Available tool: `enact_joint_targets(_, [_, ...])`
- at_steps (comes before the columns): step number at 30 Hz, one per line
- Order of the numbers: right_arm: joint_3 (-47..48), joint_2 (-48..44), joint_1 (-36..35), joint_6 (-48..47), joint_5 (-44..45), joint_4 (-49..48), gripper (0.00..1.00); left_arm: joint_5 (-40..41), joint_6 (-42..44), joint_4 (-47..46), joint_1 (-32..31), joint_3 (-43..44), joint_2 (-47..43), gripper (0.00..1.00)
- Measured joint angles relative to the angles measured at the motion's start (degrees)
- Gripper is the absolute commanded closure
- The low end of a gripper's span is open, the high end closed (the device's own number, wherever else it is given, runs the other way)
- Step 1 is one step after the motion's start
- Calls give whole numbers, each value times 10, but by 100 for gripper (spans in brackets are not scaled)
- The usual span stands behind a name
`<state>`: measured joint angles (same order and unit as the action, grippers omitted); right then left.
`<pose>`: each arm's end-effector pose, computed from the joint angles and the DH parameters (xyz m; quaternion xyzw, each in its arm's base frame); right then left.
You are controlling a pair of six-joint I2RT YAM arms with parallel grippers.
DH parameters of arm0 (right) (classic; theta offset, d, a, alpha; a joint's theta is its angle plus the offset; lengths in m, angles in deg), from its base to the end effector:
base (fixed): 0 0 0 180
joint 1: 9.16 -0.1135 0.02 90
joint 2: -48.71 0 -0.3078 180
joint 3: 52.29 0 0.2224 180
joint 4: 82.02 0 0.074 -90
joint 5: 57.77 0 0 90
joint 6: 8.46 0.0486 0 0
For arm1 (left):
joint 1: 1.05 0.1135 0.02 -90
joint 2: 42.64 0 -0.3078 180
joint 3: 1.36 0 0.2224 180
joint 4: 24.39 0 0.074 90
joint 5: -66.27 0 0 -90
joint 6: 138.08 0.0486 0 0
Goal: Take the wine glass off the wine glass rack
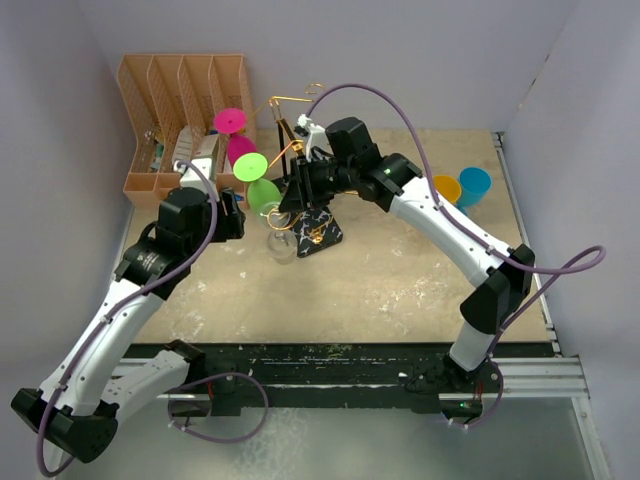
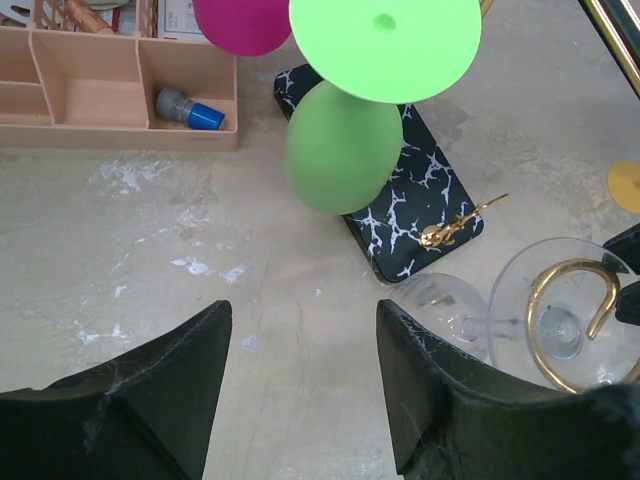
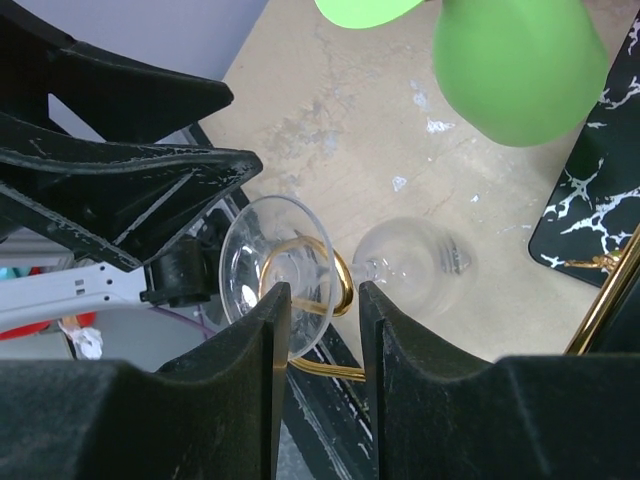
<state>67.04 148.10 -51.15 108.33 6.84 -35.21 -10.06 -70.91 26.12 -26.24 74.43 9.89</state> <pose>0.2718 0.2727 0.4397 -0.2240 0.8087 0.4430 0.3156 0.1360 -0.0513 0.3901 -0.0445 0.8488 -0.1175 0.5136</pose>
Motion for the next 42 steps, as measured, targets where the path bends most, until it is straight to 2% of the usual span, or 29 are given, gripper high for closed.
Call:
enact_joint_targets(21, [-1,0,0,3,-44,-31,65,-30,1,-14,0,4,45,40])
enact_joint_targets(29, [-6,0,2,3,-56,-36,72,-35,1,-18,0,4,52,41])
enact_joint_targets(39, [-18,0,3,1,-60,-34,71,-42,1,-25,0,5,53,41])
enact_joint_targets(42, [-18,0,3,0,-62,-34,75,-45,1,-25,0,5,53,42])
